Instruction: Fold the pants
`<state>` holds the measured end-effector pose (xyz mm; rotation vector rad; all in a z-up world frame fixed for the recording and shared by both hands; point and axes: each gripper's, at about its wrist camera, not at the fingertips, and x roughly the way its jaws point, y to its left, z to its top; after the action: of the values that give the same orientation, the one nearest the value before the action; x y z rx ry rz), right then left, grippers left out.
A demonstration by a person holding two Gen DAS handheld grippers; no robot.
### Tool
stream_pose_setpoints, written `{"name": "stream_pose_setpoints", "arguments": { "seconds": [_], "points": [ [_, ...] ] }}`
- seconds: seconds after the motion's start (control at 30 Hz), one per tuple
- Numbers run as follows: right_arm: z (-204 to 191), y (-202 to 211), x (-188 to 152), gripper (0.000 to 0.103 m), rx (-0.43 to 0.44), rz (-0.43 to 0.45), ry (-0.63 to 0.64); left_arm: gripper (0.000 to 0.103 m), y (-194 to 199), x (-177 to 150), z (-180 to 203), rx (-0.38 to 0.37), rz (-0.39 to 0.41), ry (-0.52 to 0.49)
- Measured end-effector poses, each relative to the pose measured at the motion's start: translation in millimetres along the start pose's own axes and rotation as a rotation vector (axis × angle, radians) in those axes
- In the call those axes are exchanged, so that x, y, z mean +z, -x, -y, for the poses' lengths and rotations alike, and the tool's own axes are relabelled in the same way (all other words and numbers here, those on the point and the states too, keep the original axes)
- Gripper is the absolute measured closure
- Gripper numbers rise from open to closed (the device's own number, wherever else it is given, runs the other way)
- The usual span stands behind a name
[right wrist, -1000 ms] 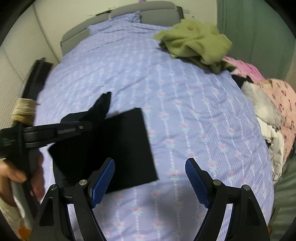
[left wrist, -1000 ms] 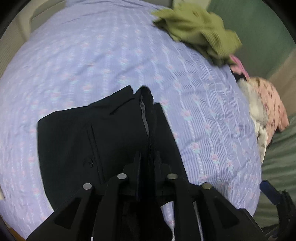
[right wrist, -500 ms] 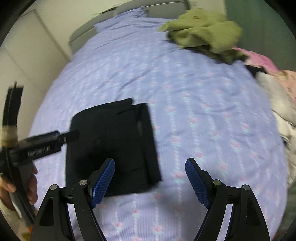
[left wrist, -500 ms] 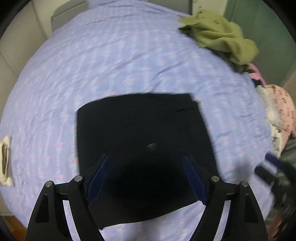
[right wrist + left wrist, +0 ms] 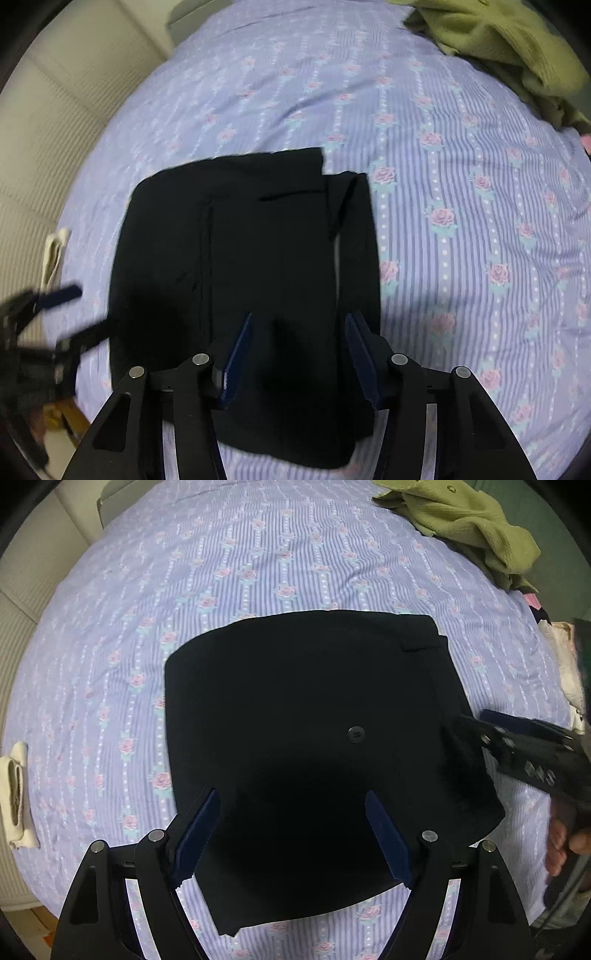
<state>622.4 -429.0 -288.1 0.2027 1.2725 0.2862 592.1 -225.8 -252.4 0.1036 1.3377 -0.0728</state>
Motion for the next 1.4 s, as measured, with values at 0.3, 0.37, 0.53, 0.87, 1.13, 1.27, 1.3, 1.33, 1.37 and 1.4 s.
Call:
{"name": "stream_pose_setpoints", "arguments": {
  "seconds": [0.3, 0.37, 0.53, 0.87, 1.13, 1.27, 1.3, 1.33, 1.37, 1.4],
  "points": [
    [10, -25, 3, 0.069, 0.024, -0.067, -0.091, 0.022, -6, 5, -1, -0.038, -0.005, 0.013],
    [8, -17, 1, 0.095, -0.036, -0.046, -0.078, 0.022, -6, 4, -3, -0.05, -0.005, 0.021],
    [10, 1, -1, 0.097, -0.022, 0.001, -0.078, 0.022, -8, 5, -6, -0.074, -0.012, 0.043],
    [19, 3, 11, 0.093, 0.292, -0.058, -0.099, 0.022, -11, 3, -4, -0.084, -0.022, 0.059],
    [12, -37, 12, 0.066, 0.244, -0.16, -0.086, 0.022, -6, 8, -1, -0.07, -0.002, 0.035],
    [17, -22, 9, 0.096, 0.193, -0.076, -0.149, 0.022, -4, 10, -2, -0.06, 0.008, 0.03],
    [19, -11, 6, 0.097, 0.196, -0.035, -0.165, 0.022, -3, 10, -2, -0.061, 0.01, 0.032],
    [21, -1, 2, 0.097, 0.191, -0.003, -0.168, 0.022, -2, 10, -3, -0.059, 0.013, 0.032],
    [22, 5, -2, 0.097, 0.172, 0.021, -0.168, 0.022, -2, 9, -3, -0.058, 0.014, 0.032],
    [22, 4, -3, 0.097, 0.158, 0.024, -0.16, 0.022, -3, 9, -4, -0.053, 0.014, 0.031]
  ]
}}
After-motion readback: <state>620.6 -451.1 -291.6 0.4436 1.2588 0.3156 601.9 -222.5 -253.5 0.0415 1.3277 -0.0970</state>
